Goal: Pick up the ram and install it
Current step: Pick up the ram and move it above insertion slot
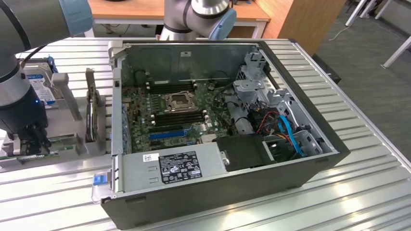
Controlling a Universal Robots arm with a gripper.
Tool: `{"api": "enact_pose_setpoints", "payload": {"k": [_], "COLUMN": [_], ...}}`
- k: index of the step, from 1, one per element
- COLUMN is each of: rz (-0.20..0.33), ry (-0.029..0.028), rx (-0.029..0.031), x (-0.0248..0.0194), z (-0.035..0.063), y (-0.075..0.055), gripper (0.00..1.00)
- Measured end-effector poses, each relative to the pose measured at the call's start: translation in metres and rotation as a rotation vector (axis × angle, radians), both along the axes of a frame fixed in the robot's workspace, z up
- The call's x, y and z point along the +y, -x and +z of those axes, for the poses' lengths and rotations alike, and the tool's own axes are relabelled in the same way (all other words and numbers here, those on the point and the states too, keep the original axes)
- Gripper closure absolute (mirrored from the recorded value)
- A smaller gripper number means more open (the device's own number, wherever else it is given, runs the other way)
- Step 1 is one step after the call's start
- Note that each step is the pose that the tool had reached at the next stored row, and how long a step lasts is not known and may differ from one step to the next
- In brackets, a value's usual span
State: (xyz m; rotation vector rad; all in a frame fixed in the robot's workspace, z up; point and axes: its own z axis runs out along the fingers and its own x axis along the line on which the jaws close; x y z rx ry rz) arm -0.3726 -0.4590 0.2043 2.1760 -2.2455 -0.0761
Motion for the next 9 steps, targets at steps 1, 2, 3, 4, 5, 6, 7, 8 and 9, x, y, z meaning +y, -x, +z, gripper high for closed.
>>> {"api": "enact_pose_setpoints", "payload": {"k": [1, 2, 3, 4, 5, 6, 7, 8, 9], "rz": [0.0, 0.0, 0.0, 0.0, 0.0, 0.0, 0.0, 0.0, 0.0], "ry": [-0.0001, -0.0002, -0.0001, 0.0, -0.0001, 0.0, 0.0, 0.0, 0.0], "rx": [-0.0001, -0.0003, -0.0002, -0.0001, -0.0001, -0.0001, -0.0001, 0.0, -0.0001], "x": [0.0, 0.0, -0.0001, -0.0001, 0.0, 0.0, 0.0, 0.0, 0.0], "z": [-0.0001, -0.0002, -0.0001, -0.0001, -0.0001, -0.0001, -0.0001, 0.0, -0.0001], "y": [-0.0001, -0.0007, -0.0013, -0.0019, -0.0027, -0.0033, -0.0039, -0.0045, -0.0049], "gripper": [0.76, 0.76, 0.76, 0.76, 0.76, 0.76, 0.76, 0.76, 0.76]}}
